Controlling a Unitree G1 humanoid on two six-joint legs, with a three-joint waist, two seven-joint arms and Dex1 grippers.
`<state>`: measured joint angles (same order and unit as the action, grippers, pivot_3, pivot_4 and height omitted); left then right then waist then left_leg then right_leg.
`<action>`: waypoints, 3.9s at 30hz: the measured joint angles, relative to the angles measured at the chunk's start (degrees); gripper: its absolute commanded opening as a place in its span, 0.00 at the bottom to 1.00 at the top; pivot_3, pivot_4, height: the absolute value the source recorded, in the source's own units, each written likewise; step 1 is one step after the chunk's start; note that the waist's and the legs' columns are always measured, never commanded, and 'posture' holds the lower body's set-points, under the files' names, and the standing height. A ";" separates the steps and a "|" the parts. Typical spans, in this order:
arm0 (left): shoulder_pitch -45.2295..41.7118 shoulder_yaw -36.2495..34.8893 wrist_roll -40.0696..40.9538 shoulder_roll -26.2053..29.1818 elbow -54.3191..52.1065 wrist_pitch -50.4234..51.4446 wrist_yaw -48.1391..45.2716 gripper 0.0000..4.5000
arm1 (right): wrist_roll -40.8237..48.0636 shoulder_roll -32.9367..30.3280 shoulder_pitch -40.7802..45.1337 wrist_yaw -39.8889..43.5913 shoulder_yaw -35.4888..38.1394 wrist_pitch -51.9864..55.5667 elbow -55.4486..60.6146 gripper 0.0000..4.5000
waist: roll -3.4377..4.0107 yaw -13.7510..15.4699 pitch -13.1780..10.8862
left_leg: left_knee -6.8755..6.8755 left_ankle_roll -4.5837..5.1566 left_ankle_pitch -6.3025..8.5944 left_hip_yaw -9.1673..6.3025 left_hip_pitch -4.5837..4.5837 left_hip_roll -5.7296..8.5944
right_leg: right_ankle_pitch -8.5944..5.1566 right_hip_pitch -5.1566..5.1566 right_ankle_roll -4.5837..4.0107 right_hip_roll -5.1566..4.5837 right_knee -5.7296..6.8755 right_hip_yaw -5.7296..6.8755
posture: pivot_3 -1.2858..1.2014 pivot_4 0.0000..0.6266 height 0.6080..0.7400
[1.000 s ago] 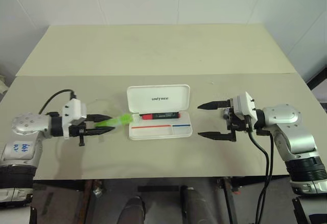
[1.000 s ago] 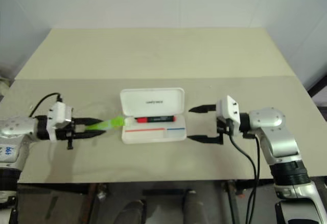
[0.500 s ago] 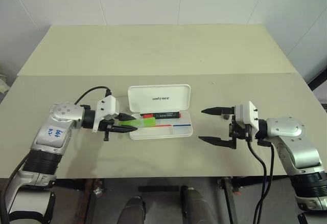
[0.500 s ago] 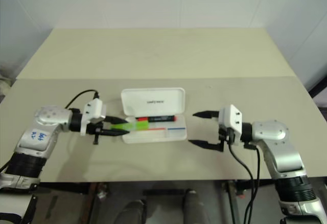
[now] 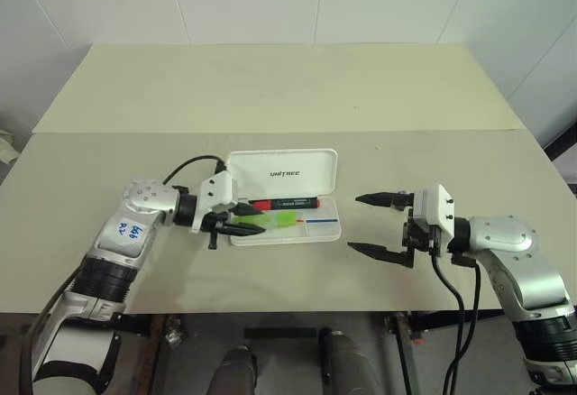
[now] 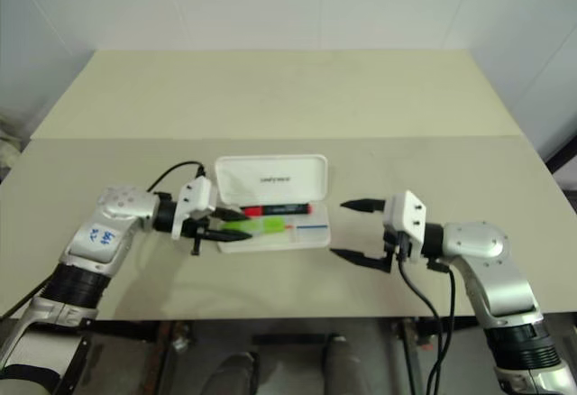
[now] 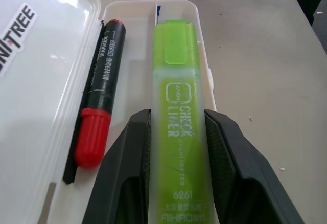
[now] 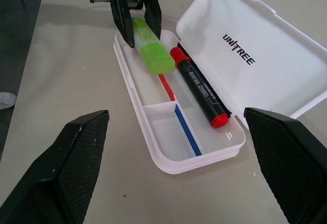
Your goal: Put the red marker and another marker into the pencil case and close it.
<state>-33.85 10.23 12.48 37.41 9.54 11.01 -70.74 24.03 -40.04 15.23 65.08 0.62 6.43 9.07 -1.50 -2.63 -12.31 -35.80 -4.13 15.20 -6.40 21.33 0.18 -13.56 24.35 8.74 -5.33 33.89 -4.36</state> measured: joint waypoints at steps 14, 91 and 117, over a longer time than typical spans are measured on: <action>-1.02 1.98 -1.91 -0.88 2.66 -2.29 -1.51 0.25 | 0.01 0.01 -0.68 -1.63 0.00 -0.01 1.26 1.00 | 0.00 0.85 0.00 | -0.15 0.00 0.00 0.00 0.02 0.01 | 0.01 -0.03 0.01 0.01 0.00 -0.01 | 0.52 0.24 1.00; -1.62 -12.01 12.18 2.02 -2.03 2.69 -6.88 0.99 | -15.03 25.77 -3.23 -56.42 7.56 23.26 0.59 1.00 | -0.08 -0.68 0.06 | -0.16 0.17 -0.13 0.00 -0.13 -0.02 | 0.02 -0.21 -0.37 0.08 -0.11 -0.11 | 0.52 0.24 1.00; 0.74 -14.20 12.22 3.39 -3.83 0.24 -5.63 1.00 | -11.11 12.98 3.18 -35.63 4.35 19.16 -5.72 0.09 | -0.06 -0.59 0.04 | 0.19 0.16 -0.12 0.02 -0.10 -0.01 | 0.11 -0.20 -0.03 0.07 -0.41 -0.13 | 0.52 0.24 1.00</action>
<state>-33.11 -3.96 24.70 40.80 5.71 11.24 -76.37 12.92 -27.06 18.41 29.45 4.97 25.59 3.35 -1.56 -3.22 -12.27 -35.61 -3.96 15.08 -6.38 21.23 0.16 -13.45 24.14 8.71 -5.26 33.48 -4.49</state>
